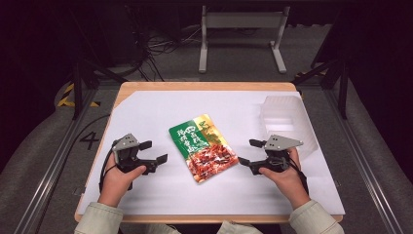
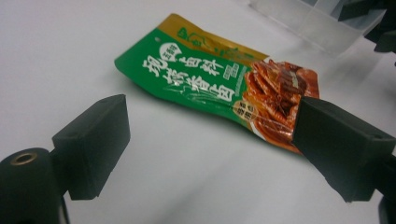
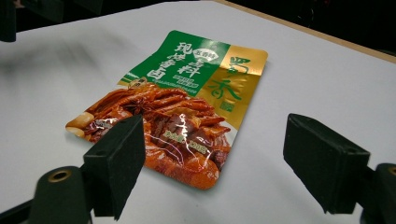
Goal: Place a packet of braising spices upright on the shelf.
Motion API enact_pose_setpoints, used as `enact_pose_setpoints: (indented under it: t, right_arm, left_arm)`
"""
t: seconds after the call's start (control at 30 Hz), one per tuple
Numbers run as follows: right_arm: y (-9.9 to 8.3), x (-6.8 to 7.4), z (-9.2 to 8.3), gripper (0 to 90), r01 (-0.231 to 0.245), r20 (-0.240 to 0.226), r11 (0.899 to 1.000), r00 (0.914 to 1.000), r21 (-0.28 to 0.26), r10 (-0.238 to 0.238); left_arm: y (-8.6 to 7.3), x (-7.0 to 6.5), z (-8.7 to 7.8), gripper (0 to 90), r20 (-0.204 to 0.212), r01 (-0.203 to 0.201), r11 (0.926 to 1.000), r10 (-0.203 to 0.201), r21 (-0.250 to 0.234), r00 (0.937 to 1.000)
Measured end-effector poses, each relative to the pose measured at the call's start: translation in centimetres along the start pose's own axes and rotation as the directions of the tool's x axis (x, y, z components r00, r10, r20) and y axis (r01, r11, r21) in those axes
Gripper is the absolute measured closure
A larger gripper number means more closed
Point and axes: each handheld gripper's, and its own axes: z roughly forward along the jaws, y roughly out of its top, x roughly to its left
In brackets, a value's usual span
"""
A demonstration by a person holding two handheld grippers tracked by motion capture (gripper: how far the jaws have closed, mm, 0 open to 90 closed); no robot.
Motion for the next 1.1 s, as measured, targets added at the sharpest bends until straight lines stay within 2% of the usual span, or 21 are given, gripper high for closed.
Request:
enact_pose_setpoints:
  t: [0.1, 0.27, 0.33, 0.47, 0.53, 0.6, 0.73, 0.9, 1.0, 1.1]
  right_arm:
    - [0.1, 0.0, 0.1, 20.7, 0.015, -0.010, 1.000, 0.9998, -0.002, -0.015]
    - [0.2, 0.1, 0.2, 12.5, 0.027, -0.022, 1.000, 0.9994, -0.015, -0.027]
    - [0.2, 0.2, 0.1, 9.6, 0.036, -0.017, 0.999, 0.9992, -0.026, -0.036]
    - [0.1, 0.5, -0.1, 9.4, 0.047, -0.001, 0.998, 0.9989, -0.047, -0.047]
    - [0.1, 0.6, -0.1, 10.7, 0.055, 0.003, 0.997, 0.9985, -0.048, -0.055]
    - [0.1, 0.8, -0.2, 12.6, 0.056, 0.002, 0.997, 0.9984, -0.047, -0.056]
    - [0.2, 1.1, -0.5, 21.9, 0.059, -0.025, 0.997, 0.9978, -0.047, -0.061]
    - [0.3, 1.5, -0.5, 22.1, 0.083, -0.028, 0.996, 0.9961, -0.038, -0.084]
    - [0.4, 1.5, -0.5, 26.2, 0.095, -0.027, 0.995, 0.9950, -0.026, -0.096]
    - [0.3, 1.6, -0.5, 30.0, 0.081, -0.051, 0.997, 0.9955, 0.008, -0.080]
  left_arm:
    - [0.9, 0.3, -0.1, 9.8, -0.013, -0.014, 0.9997, 0.014, -0.018, 0.9998]
    - [2.0, 0.9, 0.5, 8.2, -0.005, -0.016, 0.9998, 0.016, -0.013, 0.9999]
    - [2.5, 1.3, 0.9, 8.6, -0.006, -0.011, 0.9998, 0.011, -0.019, 0.9999]
    - [3.2, 1.9, 1.6, 10.9, -0.023, -0.014, 0.9998, 0.014, -0.015, 0.9996]
    - [3.6, 2.3, 2.0, 11.0, -0.026, -0.021, 0.9993, 0.021, -0.032, 0.9995]
    - [3.7, 2.6, 2.5, 11.3, -0.025, -0.007, 0.9986, 0.006, -0.052, 0.9997]
    - [4.1, 3.2, 3.7, 11.7, -0.046, 0.007, 0.9994, -0.008, -0.033, 0.9989]
    - [4.4, 4.1, 4.8, 12.3, -0.059, 0.030, 0.9990, -0.032, -0.033, 0.9978]
    - [4.3, 4.6, 5.5, 12.3, -0.060, 0.053, 0.9975, -0.056, -0.048, 0.9967]
    - [4.1, 5.1, 6.2, 12.3, -0.063, 0.066, 0.9967, -0.069, -0.047, 0.9956]
